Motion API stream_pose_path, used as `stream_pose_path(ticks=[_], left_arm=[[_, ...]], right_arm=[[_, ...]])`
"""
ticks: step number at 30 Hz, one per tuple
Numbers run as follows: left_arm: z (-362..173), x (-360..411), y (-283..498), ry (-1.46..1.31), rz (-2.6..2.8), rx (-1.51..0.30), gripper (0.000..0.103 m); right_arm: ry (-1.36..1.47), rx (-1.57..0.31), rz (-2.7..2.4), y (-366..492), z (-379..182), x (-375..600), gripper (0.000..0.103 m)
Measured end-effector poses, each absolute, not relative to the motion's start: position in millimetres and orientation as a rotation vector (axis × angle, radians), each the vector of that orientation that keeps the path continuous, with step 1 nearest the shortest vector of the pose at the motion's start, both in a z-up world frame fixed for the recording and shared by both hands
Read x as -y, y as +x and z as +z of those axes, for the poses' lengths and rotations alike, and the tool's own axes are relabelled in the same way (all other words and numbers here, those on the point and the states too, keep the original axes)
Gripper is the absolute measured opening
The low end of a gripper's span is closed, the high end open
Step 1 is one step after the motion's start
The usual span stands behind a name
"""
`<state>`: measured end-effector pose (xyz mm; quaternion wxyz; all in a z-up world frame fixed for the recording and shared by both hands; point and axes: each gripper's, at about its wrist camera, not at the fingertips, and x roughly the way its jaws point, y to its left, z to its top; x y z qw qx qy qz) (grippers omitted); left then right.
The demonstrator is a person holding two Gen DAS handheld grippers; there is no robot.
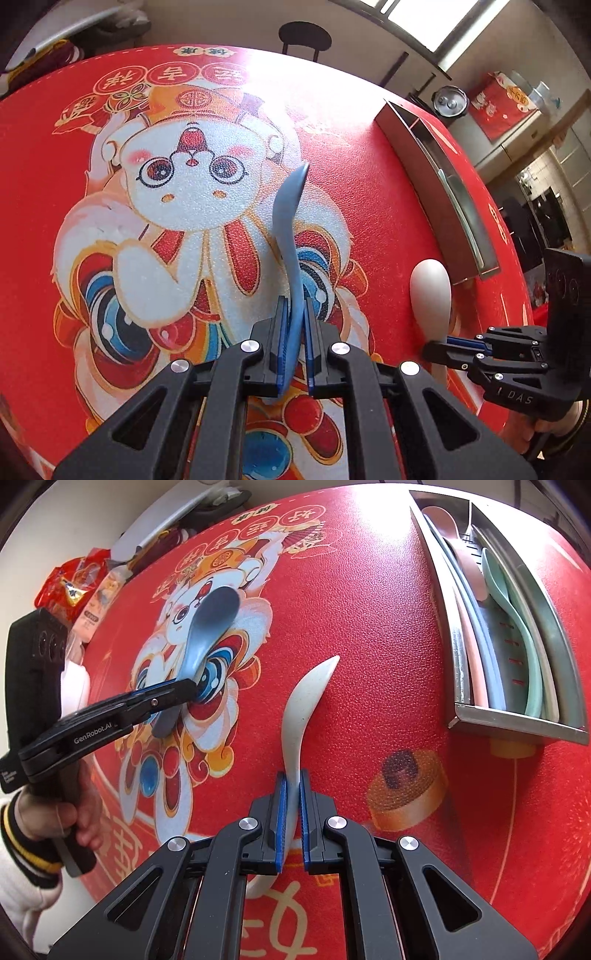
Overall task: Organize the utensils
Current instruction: 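Lift both spoons and carry them over the steel tray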
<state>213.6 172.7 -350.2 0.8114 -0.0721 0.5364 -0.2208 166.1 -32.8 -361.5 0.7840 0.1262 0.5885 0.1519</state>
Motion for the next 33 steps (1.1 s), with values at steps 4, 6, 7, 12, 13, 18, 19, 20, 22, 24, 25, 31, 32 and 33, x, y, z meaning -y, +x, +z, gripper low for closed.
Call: stream_pose_path(ticks=[4, 6, 7, 12, 13, 18, 19, 20, 22, 24, 25, 31, 32, 33], left_arm=[[-349, -177, 203, -0.176, -0.445, -1.163, 0.007], [-348, -180, 195, -0.195, -0.432, -1.166, 0.007], [-347, -183, 191, -0.209, -0.426, -1.170, 0.007], [-335, -193, 176, -0.276, -0.416, -1.156, 0.007], [-332, -194, 173, -0.287, -0.417, -1.153, 0.006], [-315, -193, 169, -0.314, -0.434, -1.127, 0.006], [-312, -192, 168, -0.327, -0.441, -1.124, 0.007], [-309, -190, 168, -0.336, -0.447, -1.120, 0.007], [-302, -182, 169, -0.339, -0.457, -1.112, 0.006], [-296, -168, 174, -0.339, -0.474, -1.104, 0.006], [-294, -162, 177, -0.340, -0.483, -1.105, 0.006], [-282, -130, 193, -0.332, -0.531, -1.095, 0.007], [-280, -122, 198, -0.327, -0.544, -1.093, 0.007], [-278, -116, 202, -0.324, -0.554, -1.091, 0.007]], right_arm=[[0.283, -1.255, 0.336, 166, -357, 36, 0.006], [0.291, -1.239, 0.343, 166, -352, 37, 0.006], [0.295, -1.232, 0.345, 166, -350, 38, 0.006], [0.327, -1.197, 0.351, 164, -338, 47, 0.006], [0.333, -1.191, 0.351, 163, -336, 49, 0.006], [0.357, -1.155, 0.343, 161, -323, 63, 0.006], [0.361, -1.148, 0.341, 160, -321, 66, 0.006], [0.363, -1.140, 0.338, 160, -318, 69, 0.006], [0.364, -1.126, 0.333, 159, -313, 76, 0.006], [0.366, -1.115, 0.326, 159, -308, 81, 0.006], [0.365, -1.110, 0.322, 159, -307, 84, 0.006], [0.346, -1.085, 0.283, 167, -296, 110, 0.006], [0.335, -1.083, 0.275, 170, -295, 115, 0.006], [0.322, -1.081, 0.268, 174, -293, 120, 0.006]])
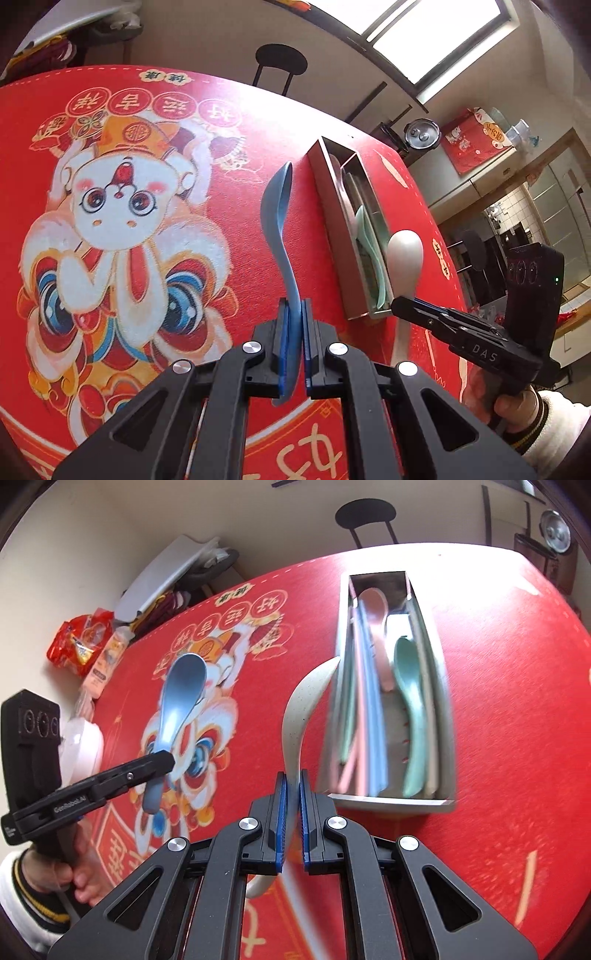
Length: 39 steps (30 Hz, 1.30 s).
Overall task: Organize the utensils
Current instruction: 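Lift both spoons and carry them over the steel tray, then lower both spoons into the steel tray and open both grippers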
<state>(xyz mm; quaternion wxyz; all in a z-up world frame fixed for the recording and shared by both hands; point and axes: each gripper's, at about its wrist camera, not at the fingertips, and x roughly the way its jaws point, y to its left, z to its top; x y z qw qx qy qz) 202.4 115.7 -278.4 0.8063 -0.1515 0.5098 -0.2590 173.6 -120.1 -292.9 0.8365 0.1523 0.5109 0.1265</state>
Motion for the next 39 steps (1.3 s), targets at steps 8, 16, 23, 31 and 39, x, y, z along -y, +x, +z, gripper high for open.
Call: stream_pose_path(ticks=[8, 16, 23, 31, 39], left_arm=[[-263, -53, 257, -0.309, -0.632, -1.069, 0.007], [-281, 1, 311, -0.362, -0.642, -1.135, 0.006], [-304, 30, 337, -0.382, -0.624, -1.210, 0.006], [-317, 47, 349, -0.368, -0.615, -1.243, 0.006], [-315, 55, 355, -0.314, -0.594, -1.242, 0.007]], right_arm=[[0.175, -1.088, 0.228, 216, -283, 160, 0.006], [0.111, -1.166, 0.226, 251, -303, 178, 0.006], [0.085, -1.210, 0.250, 262, -311, 179, 0.006], [0.087, -1.236, 0.248, 268, -317, 177, 0.006], [0.105, -1.242, 0.225, 270, -319, 178, 0.008]])
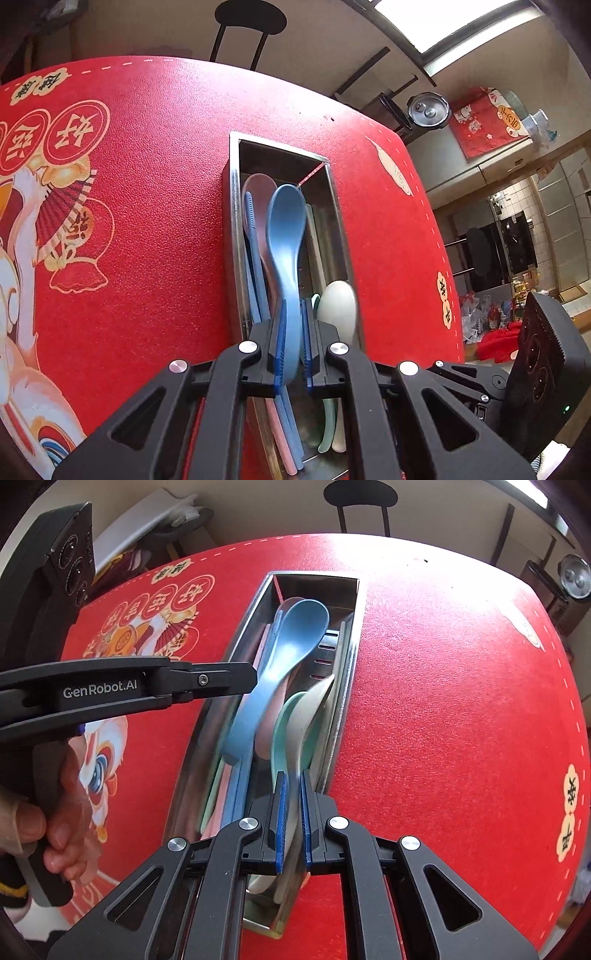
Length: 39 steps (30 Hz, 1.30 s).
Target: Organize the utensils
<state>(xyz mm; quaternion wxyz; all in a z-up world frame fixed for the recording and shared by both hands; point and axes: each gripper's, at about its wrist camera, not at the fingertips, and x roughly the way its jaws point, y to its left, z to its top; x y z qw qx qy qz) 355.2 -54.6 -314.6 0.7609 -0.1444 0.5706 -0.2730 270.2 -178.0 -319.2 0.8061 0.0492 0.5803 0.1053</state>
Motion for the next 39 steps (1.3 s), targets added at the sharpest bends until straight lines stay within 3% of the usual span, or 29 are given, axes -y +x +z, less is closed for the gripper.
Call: stream_pose_path(ticks=[5, 16, 24, 25, 27, 28, 29, 31, 32, 39], left_arm=[[-297, 44, 353, -0.287, -0.588, -1.199, 0.007], [-222, 7, 331, -0.081, -0.534, -1.017, 0.025], [-156, -46, 290, 0.010, -0.489, -0.853, 0.045], [-145, -53, 282, 0.010, -0.485, -0.825, 0.051], [-126, -64, 268, 0.018, -0.477, -0.776, 0.059], [-116, -70, 260, 0.021, -0.473, -0.747, 0.067], [-106, -75, 252, 0.024, -0.470, -0.720, 0.073], [-86, -83, 237, 0.034, -0.464, -0.663, 0.095], [-77, -87, 229, 0.042, -0.451, -0.630, 0.097], [-39, -97, 196, 0.038, -0.380, -0.550, 0.097]], right_arm=[[0.114, -1.234, 0.201, 268, -312, 179, 0.008], [0.178, -1.133, 0.119, 242, -254, 191, 0.008], [0.219, -0.968, 0.025, 204, -180, 196, 0.008], [0.221, -0.940, 0.012, 197, -169, 197, 0.011], [0.222, -0.889, -0.021, 184, -147, 197, 0.026], [0.211, -0.855, -0.048, 176, -134, 197, 0.052], [0.205, -0.810, -0.063, 167, -121, 197, 0.069], [0.187, -0.728, -0.079, 152, -97, 196, 0.074], [0.173, -0.706, -0.098, 146, -88, 196, 0.086], [0.212, -0.622, -0.240, 123, -52, 205, 0.089]])
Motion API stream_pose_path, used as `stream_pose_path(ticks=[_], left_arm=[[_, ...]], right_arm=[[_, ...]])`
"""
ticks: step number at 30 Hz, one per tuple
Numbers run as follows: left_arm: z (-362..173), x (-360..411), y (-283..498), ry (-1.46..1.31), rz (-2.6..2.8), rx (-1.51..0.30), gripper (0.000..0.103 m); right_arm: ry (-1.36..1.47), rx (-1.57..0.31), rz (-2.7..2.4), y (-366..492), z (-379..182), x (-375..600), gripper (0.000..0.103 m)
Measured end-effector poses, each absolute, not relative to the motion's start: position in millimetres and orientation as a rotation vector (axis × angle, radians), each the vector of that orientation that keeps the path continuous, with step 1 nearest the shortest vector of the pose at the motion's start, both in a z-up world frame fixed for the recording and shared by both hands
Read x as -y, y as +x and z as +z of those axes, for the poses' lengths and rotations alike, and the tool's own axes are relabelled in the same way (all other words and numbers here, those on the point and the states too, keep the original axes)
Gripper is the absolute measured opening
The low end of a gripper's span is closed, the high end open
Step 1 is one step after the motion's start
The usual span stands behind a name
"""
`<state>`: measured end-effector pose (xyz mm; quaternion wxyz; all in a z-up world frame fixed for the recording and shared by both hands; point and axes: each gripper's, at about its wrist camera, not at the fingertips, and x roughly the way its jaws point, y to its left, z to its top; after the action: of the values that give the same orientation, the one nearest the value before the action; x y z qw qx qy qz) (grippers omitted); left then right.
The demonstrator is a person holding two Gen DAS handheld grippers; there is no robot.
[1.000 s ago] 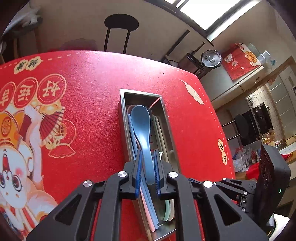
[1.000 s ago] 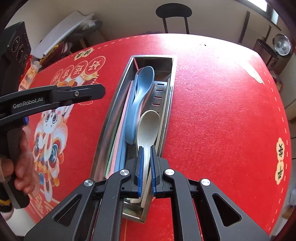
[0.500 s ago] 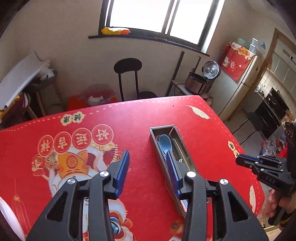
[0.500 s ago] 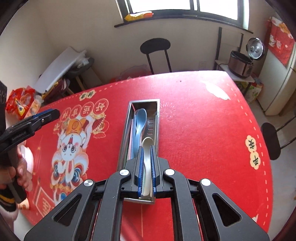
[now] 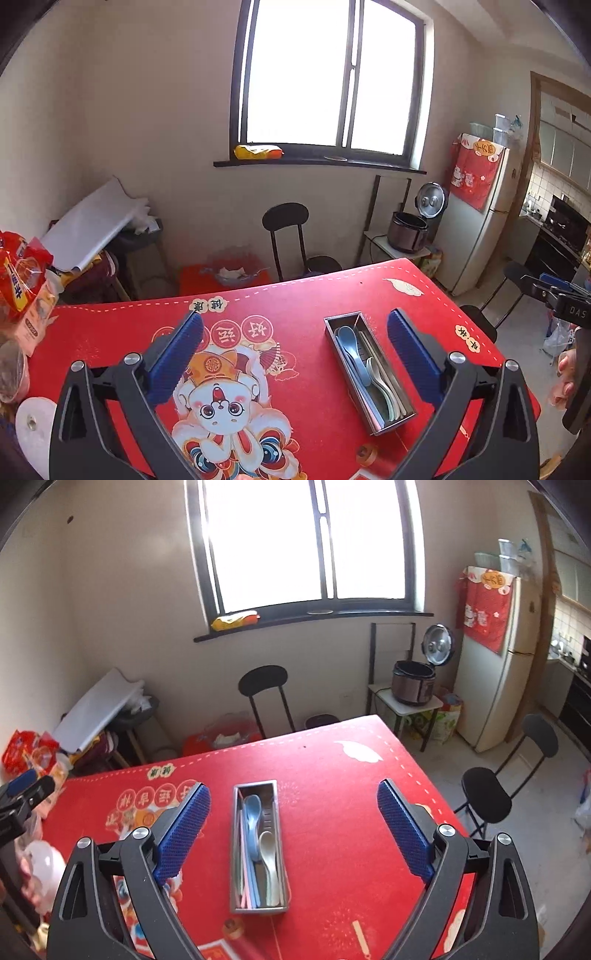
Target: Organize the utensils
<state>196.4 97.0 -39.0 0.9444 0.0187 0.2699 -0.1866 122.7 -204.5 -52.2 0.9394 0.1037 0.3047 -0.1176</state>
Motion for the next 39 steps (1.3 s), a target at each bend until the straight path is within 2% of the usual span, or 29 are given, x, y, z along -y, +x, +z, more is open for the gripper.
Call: stream_pose_path(ticks=[11, 39], left_arm=[[-28, -72, 173, 0.089, -0.346, -0.488, 0.097], [-36, -40, 164, 0.080, -0.427, -0.514, 0.097]], right_arm=[[0.222, -0.590, -0.334, 97, -46, 207, 0.089], [0.137, -0.588, -0.448, 75, -40, 193, 0.089]])
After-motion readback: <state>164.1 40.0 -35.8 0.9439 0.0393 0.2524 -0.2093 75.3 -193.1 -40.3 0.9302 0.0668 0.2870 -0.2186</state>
